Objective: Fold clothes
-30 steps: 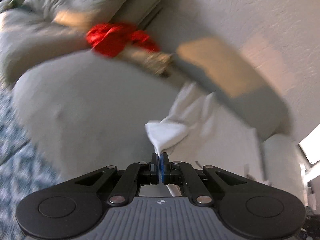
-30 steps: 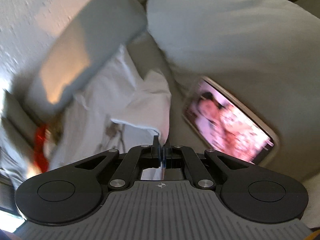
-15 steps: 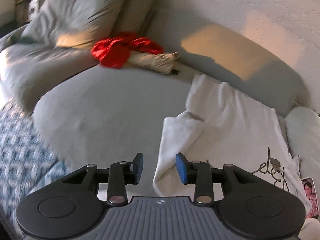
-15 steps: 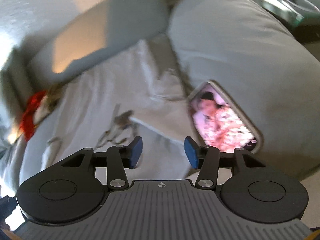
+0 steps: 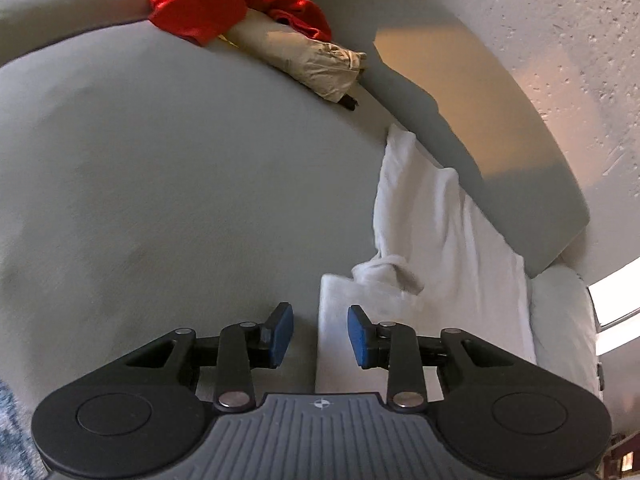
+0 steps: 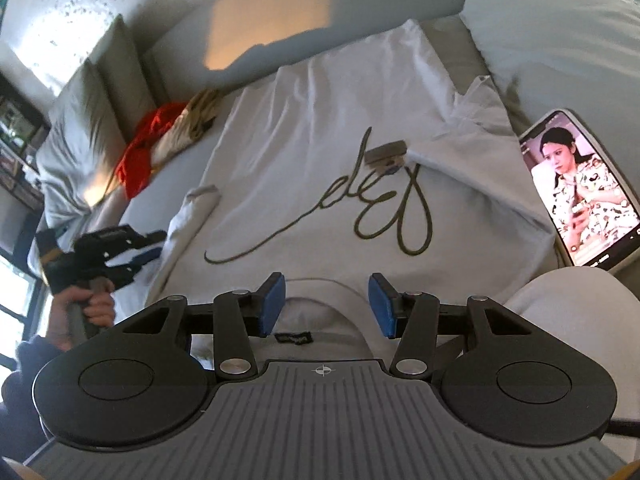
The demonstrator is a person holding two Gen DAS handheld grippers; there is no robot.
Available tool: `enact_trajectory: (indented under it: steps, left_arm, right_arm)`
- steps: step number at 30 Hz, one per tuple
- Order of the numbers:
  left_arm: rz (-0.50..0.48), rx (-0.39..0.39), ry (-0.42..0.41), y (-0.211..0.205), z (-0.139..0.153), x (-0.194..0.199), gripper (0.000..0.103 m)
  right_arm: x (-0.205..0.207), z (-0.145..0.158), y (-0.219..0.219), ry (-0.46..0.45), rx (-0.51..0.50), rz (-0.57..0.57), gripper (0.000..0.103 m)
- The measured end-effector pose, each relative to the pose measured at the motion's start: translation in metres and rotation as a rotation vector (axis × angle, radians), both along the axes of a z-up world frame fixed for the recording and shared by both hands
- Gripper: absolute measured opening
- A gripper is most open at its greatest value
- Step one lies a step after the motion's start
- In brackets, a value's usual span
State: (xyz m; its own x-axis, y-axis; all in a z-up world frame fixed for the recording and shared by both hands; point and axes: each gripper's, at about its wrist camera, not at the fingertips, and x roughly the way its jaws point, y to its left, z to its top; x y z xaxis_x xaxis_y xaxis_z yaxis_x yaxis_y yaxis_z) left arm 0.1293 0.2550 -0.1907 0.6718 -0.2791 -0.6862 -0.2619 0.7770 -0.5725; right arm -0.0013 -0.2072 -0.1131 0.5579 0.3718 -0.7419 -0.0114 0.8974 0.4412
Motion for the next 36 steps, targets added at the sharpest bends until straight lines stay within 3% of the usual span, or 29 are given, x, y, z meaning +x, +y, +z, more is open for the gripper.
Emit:
enact_trajectory:
  steps: [3,6,9,14,19,23,28,31,34,36]
  left_arm:
    - [-0.017,-0.049,-0.017,0.005,-0.008,0.009,0.03]
    - [-0.023,-0.121,-0.022,0.013,-0.015,0.013,0.008]
    - [0.003,-0.19,-0.063,0.02,-0.019,0.003,0.0]
    - [0.123,-0.225,-0.154,0.037,-0.001,-0.036,0.0]
    - [0.35,-0.074,-0.178,0.056,0.025,-0.089,0.0]
    - [0.472,-0.04,-0.024,0.061,0.013,-0.104,0.0]
    - [0.441,0.1,0.002,0.04,0.025,-0.099,0.005]
    - [0.428,0.194,-0.001,0.019,0.045,-0.105,0.02]
    - [0.316,0.291,-0.025,-0.015,0.066,-0.11,0.033]
    - [0.19,0.309,-0.044,-0.048,0.073,-0.11,0.034]
  right_arm:
    - [0.0,0.003,-0.002,0.001,0.002,-0.023,0.053]
    - [0.0,0.004,0.0,0.004,-0.013,-0.036,0.053]
    - [-0.001,0.004,0.001,0.013,-0.025,-0.045,0.053]
    - [0.001,0.001,0.005,0.033,-0.032,-0.048,0.053]
    - [0.003,-0.001,0.019,0.04,-0.041,-0.014,0.053]
    - [0.003,-0.004,0.029,0.046,-0.045,0.024,0.053]
    - [0.001,-0.009,0.032,0.081,-0.024,0.04,0.055]
    - [-0.006,-0.003,0.019,0.064,-0.002,0.011,0.055]
    - [-0.016,0.009,-0.007,0.01,0.016,-0.065,0.057]
    - [-0.023,0.014,-0.027,-0.025,0.022,-0.134,0.057]
